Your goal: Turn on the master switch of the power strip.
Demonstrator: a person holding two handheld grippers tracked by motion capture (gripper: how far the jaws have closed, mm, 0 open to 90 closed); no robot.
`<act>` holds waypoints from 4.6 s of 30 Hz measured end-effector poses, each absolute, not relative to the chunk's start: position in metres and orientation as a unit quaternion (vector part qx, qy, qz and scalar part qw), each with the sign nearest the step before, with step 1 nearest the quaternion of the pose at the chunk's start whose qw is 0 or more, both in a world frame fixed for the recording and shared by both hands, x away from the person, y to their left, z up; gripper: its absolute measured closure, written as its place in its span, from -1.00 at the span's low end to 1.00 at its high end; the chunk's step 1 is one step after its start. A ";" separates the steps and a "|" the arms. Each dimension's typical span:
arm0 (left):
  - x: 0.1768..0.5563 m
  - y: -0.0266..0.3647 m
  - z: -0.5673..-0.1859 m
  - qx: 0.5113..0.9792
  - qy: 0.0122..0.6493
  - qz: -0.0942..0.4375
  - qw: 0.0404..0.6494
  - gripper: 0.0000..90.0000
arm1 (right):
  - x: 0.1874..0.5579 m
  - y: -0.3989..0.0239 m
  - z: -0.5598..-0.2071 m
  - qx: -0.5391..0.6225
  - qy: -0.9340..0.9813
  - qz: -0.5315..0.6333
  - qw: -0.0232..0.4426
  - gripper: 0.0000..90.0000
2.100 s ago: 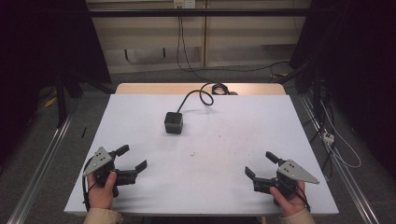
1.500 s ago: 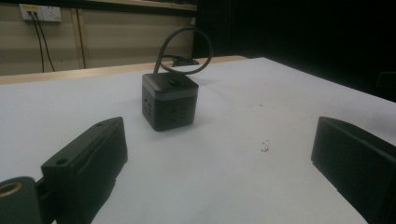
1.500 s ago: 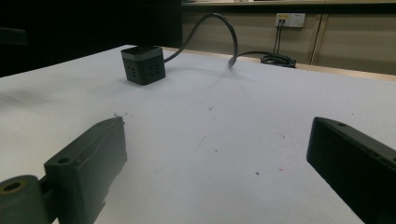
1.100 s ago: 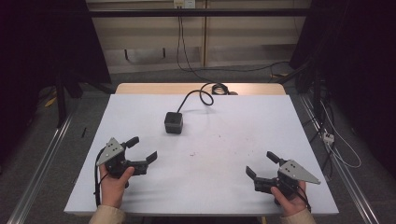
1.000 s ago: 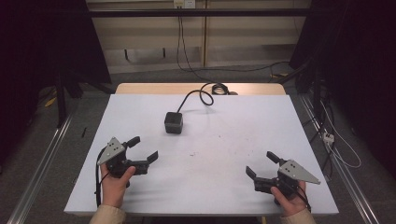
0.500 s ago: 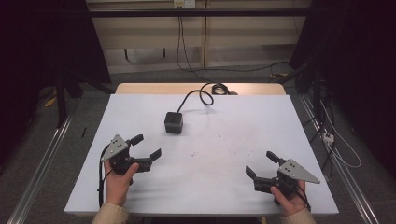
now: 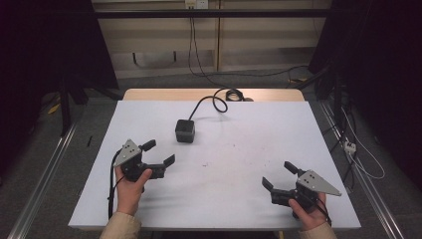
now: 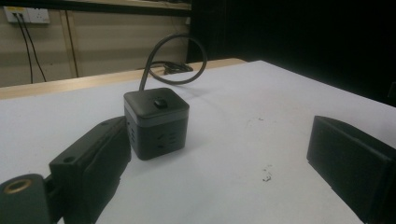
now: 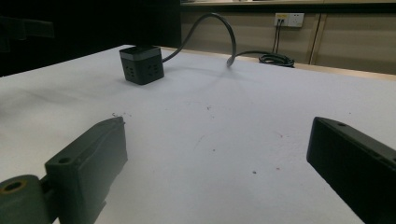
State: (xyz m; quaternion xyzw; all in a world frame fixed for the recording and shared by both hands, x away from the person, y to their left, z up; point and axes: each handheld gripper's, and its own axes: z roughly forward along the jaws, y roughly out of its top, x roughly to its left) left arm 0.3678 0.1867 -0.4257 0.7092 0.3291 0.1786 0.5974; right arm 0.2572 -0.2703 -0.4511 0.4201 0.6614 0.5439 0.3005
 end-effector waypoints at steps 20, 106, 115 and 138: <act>0.378 0.177 -0.422 0.709 0.328 0.178 0.599 -0.85 | 0.257 -0.270 -0.451 0.419 0.662 0.544 0.300 -0.89; 0.431 0.142 -0.425 0.704 0.336 0.187 0.597 -0.80 | 0.257 -0.272 -0.451 0.418 0.663 0.546 0.297 -0.89; 0.437 0.138 -0.426 0.706 0.335 0.188 0.595 -0.80 | 0.257 -0.273 -0.452 0.418 0.664 0.544 0.298 -0.89; 0.445 0.137 -0.431 0.702 0.345 0.198 0.591 -0.77 | 0.256 -0.274 -0.450 0.420 0.655 0.551 0.300 -0.89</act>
